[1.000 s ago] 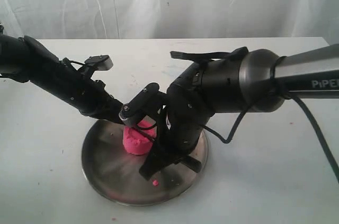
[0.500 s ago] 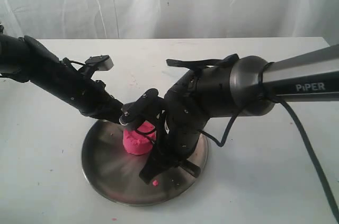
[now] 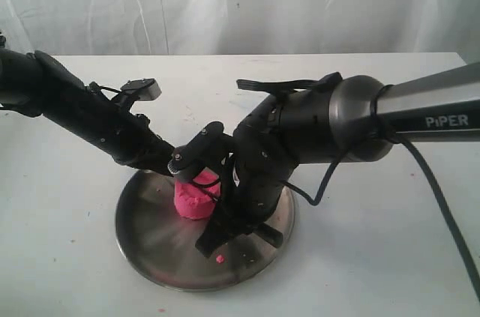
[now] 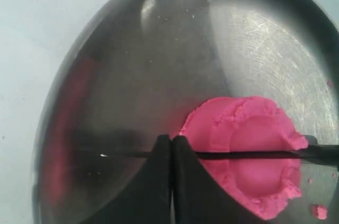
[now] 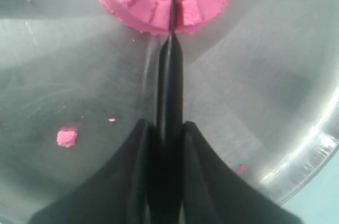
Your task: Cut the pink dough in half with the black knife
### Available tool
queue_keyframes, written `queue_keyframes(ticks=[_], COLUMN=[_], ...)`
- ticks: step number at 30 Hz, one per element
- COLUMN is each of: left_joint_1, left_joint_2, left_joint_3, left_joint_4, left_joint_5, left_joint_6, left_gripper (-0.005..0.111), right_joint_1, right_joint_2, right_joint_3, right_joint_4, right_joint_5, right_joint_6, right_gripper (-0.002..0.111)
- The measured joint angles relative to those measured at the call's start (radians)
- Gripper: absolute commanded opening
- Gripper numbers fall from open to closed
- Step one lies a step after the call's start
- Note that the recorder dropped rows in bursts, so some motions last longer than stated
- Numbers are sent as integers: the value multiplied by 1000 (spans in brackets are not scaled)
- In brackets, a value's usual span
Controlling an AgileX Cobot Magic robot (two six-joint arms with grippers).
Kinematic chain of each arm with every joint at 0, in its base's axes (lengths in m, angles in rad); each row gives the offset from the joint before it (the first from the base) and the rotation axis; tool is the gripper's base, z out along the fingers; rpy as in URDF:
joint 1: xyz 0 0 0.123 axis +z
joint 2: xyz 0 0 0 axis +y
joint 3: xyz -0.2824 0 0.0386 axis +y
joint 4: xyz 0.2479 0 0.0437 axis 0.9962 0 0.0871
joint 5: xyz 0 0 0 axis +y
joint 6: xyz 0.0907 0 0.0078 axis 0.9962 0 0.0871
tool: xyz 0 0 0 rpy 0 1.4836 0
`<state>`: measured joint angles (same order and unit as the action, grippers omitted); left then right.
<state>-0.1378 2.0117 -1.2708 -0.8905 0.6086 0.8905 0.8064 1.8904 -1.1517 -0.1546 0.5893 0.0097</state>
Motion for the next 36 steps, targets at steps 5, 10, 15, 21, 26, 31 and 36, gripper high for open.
queue_keyframes(ticks=[5, 10, 15, 21, 26, 31, 36], left_joint_1=[0, 0, 0, 0, 0, 0, 0], left_joint_2=[0, 0, 0, 0, 0, 0, 0], left_joint_3=[0, 0, 0, 0, 0, 0, 0], left_joint_4=[0, 0, 0, 0, 0, 0, 0], left_joint_5=[0, 0, 4, 6, 6, 6, 8], left_joint_6=[0, 0, 0, 0, 0, 0, 0], left_gripper=[0, 0, 0, 0, 0, 0, 0], right_joint_1=[0, 0, 0, 0, 0, 0, 0], right_joint_2=[0, 0, 15, 23, 23, 21, -5], right_joint_3=[0, 0, 0, 0, 0, 0, 0], right_joint_4=[0, 0, 0, 0, 0, 0, 0], right_joint_5=[0, 0, -4, -6, -6, -6, 5], right_joint_6=[0, -2, -2, -2, -2, -2, -2], right_gripper=[7, 7, 7, 7, 7, 7, 7])
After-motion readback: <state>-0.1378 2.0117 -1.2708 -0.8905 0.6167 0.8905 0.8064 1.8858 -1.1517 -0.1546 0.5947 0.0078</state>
